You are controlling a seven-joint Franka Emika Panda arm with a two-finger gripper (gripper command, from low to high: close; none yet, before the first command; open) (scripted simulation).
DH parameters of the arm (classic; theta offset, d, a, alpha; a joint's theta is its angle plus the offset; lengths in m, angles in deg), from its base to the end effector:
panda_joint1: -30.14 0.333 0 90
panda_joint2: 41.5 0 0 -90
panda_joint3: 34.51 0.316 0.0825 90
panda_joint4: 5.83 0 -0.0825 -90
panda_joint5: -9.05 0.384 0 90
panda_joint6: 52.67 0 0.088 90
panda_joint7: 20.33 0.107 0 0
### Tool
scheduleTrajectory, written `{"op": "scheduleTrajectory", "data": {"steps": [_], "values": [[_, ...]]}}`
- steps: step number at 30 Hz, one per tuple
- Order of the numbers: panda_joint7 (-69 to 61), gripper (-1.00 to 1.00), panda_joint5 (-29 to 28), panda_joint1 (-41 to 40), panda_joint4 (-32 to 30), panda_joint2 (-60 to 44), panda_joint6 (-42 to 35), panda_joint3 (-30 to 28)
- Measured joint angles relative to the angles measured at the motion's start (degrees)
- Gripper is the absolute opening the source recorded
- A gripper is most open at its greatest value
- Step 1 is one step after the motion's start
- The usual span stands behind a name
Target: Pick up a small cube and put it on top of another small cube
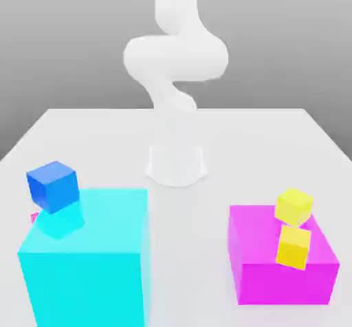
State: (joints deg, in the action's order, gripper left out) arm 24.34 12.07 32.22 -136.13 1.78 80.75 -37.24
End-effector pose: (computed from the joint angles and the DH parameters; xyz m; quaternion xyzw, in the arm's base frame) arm 0.3610 -0.0109 0.7115 -0.8439 0.3627 -0.3486 0.1865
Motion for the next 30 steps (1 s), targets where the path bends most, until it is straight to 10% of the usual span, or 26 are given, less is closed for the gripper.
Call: {"op": "scheduleTrajectory", "data": {"steps": [20,27,30], "values": [[-10.9,0.00,16.1,-11.2,-15.1,-40.6,24.8,-27.2],[-8.1,0.00,7.2,-15.6,-26.7,-47.4,28.6,-30.0],[-14.0,0.00,14.6,-19.2,-26.8,-53.0,32.1,-24.8]]}}
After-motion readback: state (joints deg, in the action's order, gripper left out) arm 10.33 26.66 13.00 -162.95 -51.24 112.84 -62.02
